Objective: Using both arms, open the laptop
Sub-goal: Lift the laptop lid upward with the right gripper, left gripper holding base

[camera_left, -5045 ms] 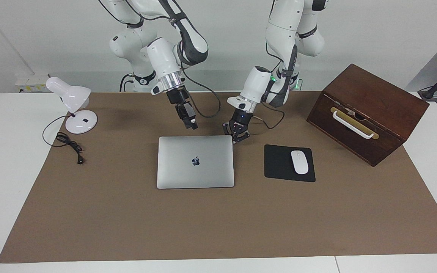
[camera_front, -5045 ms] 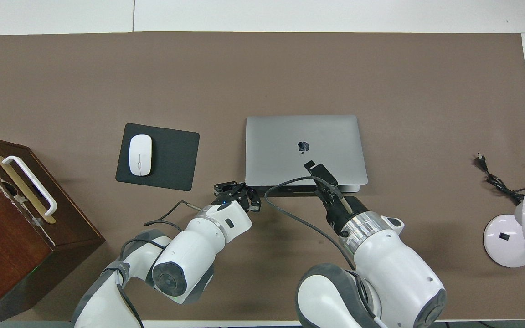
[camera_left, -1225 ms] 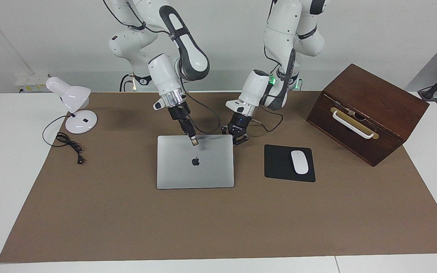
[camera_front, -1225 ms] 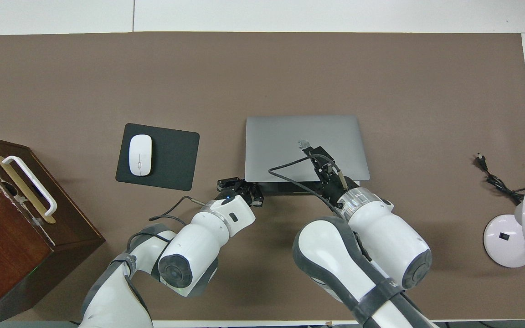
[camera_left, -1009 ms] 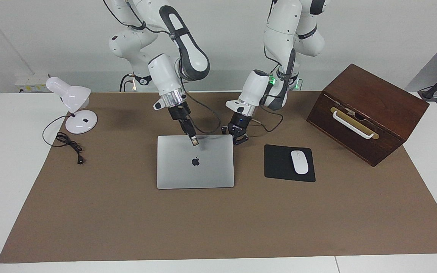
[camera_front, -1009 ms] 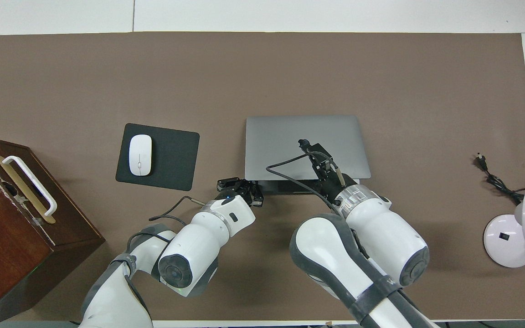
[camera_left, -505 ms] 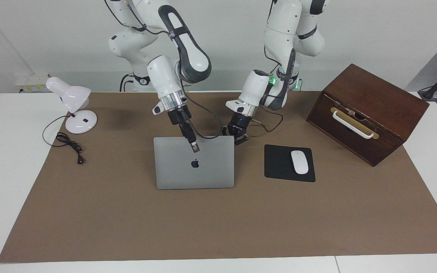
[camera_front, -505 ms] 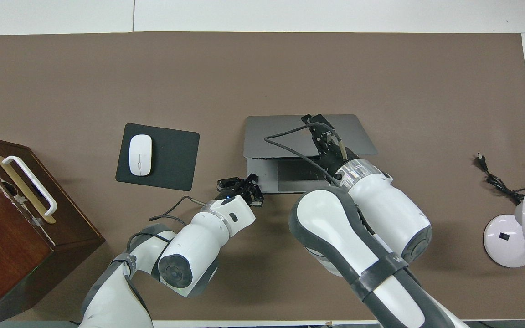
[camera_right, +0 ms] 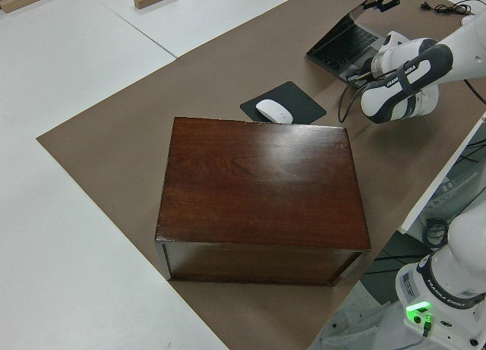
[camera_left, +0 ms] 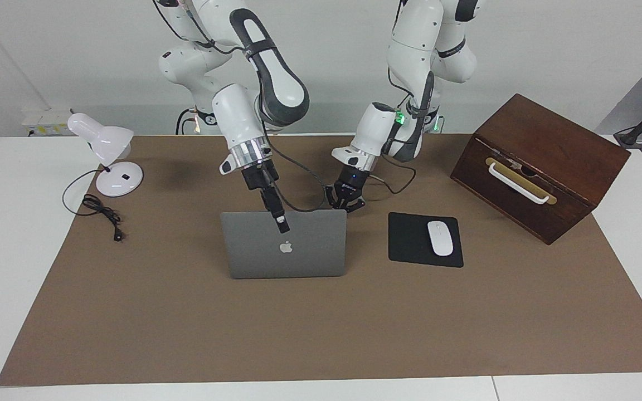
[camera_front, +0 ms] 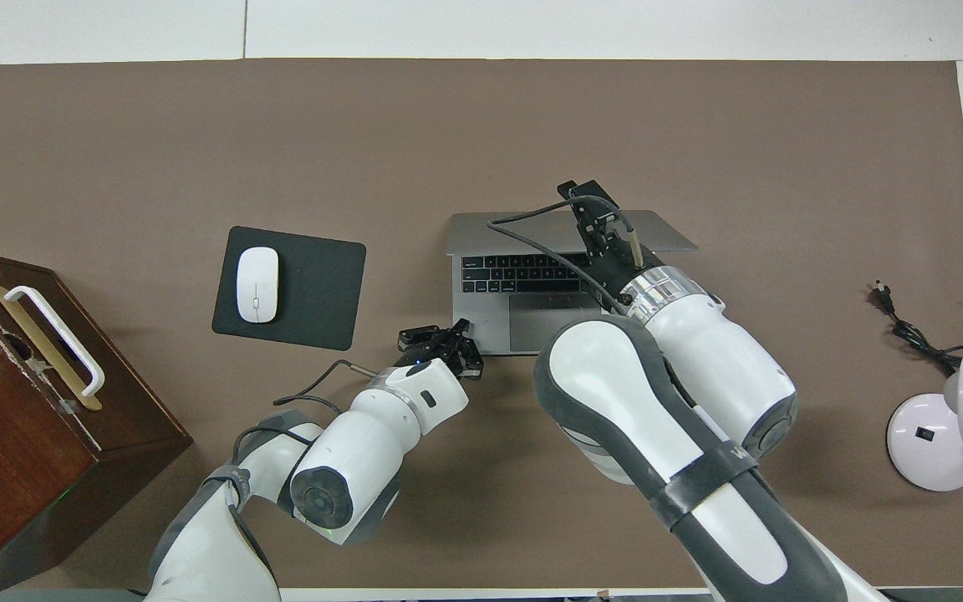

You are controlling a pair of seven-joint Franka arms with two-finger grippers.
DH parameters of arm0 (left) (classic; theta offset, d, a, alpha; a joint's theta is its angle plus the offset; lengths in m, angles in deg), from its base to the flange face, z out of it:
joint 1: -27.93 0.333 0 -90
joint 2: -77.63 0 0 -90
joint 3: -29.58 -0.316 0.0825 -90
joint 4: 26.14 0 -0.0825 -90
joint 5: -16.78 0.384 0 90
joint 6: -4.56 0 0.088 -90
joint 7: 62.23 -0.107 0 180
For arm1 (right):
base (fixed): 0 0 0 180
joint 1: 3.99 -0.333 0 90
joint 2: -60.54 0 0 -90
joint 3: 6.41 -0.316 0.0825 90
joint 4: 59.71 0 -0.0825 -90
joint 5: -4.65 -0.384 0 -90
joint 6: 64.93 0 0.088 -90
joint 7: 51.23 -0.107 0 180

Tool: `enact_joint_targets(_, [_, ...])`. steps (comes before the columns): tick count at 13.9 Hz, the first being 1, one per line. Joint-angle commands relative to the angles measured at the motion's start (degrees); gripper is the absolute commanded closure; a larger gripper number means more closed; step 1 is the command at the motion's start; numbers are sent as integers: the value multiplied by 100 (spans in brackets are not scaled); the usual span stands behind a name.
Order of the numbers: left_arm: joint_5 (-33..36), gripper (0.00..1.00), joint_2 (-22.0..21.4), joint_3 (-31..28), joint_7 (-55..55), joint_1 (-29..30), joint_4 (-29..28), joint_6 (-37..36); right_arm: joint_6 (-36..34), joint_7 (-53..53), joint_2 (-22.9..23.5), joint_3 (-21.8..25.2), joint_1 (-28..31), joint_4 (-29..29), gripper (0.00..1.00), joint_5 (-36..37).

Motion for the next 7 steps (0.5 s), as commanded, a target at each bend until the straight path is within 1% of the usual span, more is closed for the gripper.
enact_joint_targets(1, [26,100,266,-45,-52,1,52,79,-112,283,222,-4,152,-460,0,-147])
enact_joint_targets(5, [26,100,257,-45,-52,1,52,79,-112,292,284,-13,284,-610,0,-147])
enact_joint_targets(7, [26,100,266,-45,-52,1,52,79,-120,292,389,-13,354,-898,0,-156])
